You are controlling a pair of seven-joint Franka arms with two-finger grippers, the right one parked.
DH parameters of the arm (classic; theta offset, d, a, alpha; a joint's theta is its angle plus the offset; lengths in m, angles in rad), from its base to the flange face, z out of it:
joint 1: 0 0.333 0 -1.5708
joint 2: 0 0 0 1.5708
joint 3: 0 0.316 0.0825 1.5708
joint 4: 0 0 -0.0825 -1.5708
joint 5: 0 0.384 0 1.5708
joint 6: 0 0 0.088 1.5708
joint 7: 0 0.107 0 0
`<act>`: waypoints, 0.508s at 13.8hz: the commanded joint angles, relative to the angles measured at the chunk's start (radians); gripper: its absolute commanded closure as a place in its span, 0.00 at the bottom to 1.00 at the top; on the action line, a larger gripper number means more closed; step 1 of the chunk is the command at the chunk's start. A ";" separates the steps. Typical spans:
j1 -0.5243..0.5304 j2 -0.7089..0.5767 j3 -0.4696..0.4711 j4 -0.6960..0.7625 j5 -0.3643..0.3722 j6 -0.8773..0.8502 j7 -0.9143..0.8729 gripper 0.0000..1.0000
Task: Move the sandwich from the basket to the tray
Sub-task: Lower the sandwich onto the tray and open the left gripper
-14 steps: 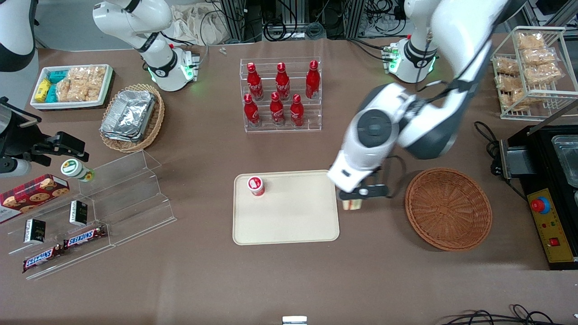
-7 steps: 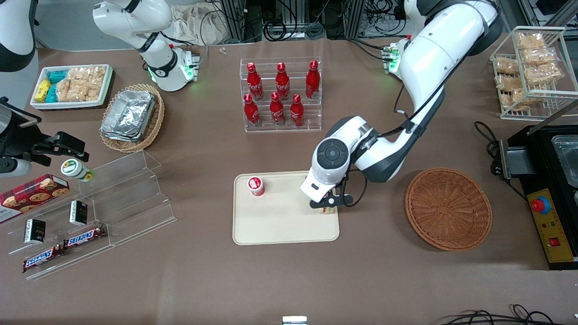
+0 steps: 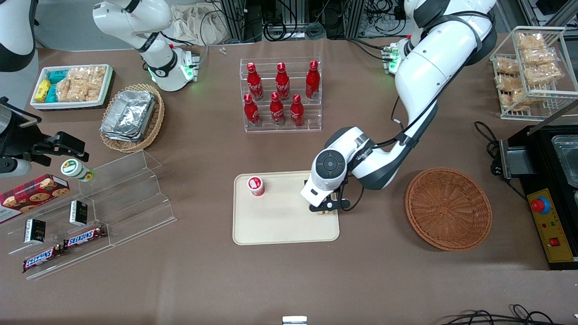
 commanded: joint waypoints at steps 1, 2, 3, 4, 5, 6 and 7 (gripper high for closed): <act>0.003 0.000 -0.001 0.027 0.010 -0.021 -0.014 0.01; 0.017 -0.015 -0.001 0.028 0.009 -0.053 -0.014 0.01; 0.029 -0.031 -0.003 0.031 0.012 -0.106 -0.002 0.01; 0.044 -0.047 -0.004 0.047 0.012 -0.156 0.021 0.02; 0.067 -0.067 -0.007 0.057 0.009 -0.202 0.067 0.01; 0.086 -0.096 -0.009 0.057 0.009 -0.252 0.111 0.01; 0.104 -0.129 -0.009 0.057 0.007 -0.300 0.154 0.02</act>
